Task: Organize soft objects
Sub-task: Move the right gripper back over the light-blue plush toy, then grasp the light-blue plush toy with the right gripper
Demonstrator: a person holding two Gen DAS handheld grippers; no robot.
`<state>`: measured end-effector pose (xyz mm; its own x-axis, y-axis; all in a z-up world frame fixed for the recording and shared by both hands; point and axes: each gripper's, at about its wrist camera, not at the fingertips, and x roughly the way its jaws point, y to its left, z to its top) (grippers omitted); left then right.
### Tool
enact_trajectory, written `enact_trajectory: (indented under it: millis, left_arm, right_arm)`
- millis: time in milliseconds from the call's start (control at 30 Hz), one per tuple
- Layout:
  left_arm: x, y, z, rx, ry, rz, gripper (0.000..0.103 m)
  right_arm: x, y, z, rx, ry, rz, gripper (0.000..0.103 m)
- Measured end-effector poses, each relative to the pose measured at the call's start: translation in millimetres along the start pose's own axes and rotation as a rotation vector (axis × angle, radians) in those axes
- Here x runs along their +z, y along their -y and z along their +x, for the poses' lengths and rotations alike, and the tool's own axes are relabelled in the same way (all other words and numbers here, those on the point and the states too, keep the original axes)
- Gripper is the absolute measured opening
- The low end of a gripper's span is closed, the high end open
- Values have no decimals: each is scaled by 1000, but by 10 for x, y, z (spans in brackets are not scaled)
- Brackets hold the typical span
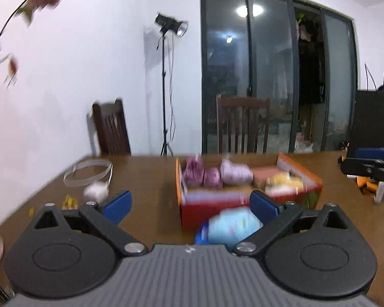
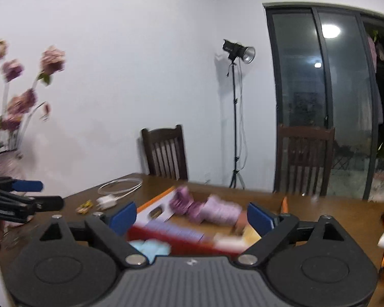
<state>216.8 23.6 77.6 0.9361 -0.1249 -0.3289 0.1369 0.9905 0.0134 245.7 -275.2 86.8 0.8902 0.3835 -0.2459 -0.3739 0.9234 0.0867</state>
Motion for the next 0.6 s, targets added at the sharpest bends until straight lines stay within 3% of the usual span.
enact_trajectory:
  millis: [133, 233, 333, 467, 600]
  left_arm:
    - [-352, -88, -194, -10, -63, -47, 101]
    - [-423, -239, -177, -38, -87, -73, 101]
    - [-377, -248, -42, -31, -83, -95, 101]
    - [-366, -253, 161, -99, -60, -156, 100]
    - [-358, -247, 497, -142, -66, -196, 91]
  right_arm:
    - [-490, -175, -244, 16, -53, 90, 93]
    - [-742, -273, -264, 34, -119, 108, 93]
    - [-784, -353, -138, 9, -153, 81, 93]
    - [-725, -277, 5, 31, -141, 175, 91]
    - [-662, -255, 341, 15, -133, 179, 86]
